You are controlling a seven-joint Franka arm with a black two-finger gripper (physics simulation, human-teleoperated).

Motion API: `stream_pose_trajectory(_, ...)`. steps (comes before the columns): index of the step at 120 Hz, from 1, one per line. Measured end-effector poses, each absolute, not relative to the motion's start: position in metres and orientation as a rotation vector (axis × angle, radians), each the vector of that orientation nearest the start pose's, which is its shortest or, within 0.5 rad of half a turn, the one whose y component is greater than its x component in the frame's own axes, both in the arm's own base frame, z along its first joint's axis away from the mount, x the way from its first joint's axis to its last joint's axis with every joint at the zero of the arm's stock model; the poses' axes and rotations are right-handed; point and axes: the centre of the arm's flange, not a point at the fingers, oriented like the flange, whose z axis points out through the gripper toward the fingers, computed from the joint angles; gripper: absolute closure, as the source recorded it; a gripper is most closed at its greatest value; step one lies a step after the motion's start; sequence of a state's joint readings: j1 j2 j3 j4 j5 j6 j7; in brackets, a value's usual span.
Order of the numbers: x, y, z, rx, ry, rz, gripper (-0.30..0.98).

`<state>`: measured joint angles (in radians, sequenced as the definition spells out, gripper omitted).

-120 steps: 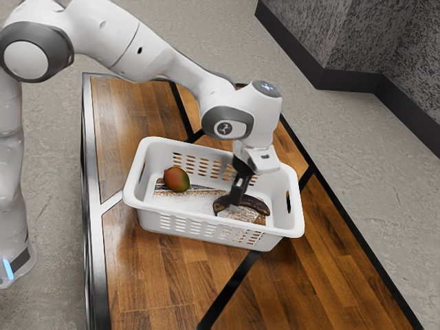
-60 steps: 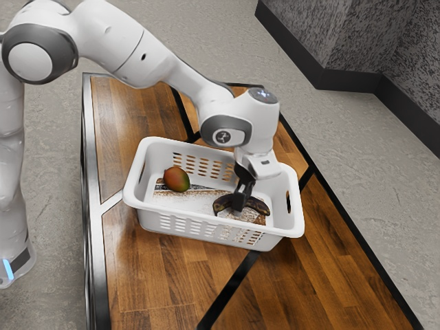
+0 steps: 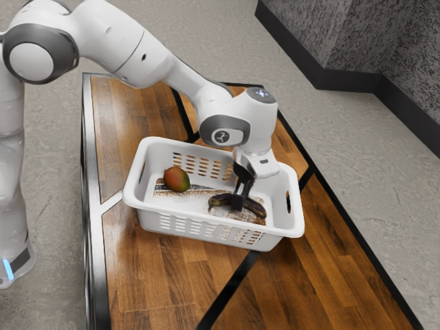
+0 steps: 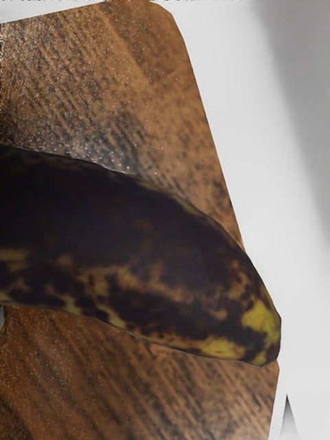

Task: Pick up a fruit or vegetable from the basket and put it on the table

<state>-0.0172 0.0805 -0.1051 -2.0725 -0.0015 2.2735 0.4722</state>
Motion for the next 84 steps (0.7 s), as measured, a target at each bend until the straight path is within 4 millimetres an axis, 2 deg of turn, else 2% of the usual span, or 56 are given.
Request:
stream_pose_trajectory(28, 0.569, -0.067, 0.41, -2.994, 0.869, -0.198, 0.74)
stream_pose_trajectory(38, 0.568, -0.067, 0.418, -2.999, 0.855, -0.214, 0.66)
stream_pose_trajectory(39, 0.567, -0.067, 0.419, -2.999, 0.854, -0.217, 0.63)
stream_pose_trajectory(68, 0.556, -0.054, 0.467, -3.0, 0.793, -0.284, 0.66)
stream_pose_trajectory(84, 0.552, -0.042, 0.514, -2.989, 0.747, -0.351, 0.63)
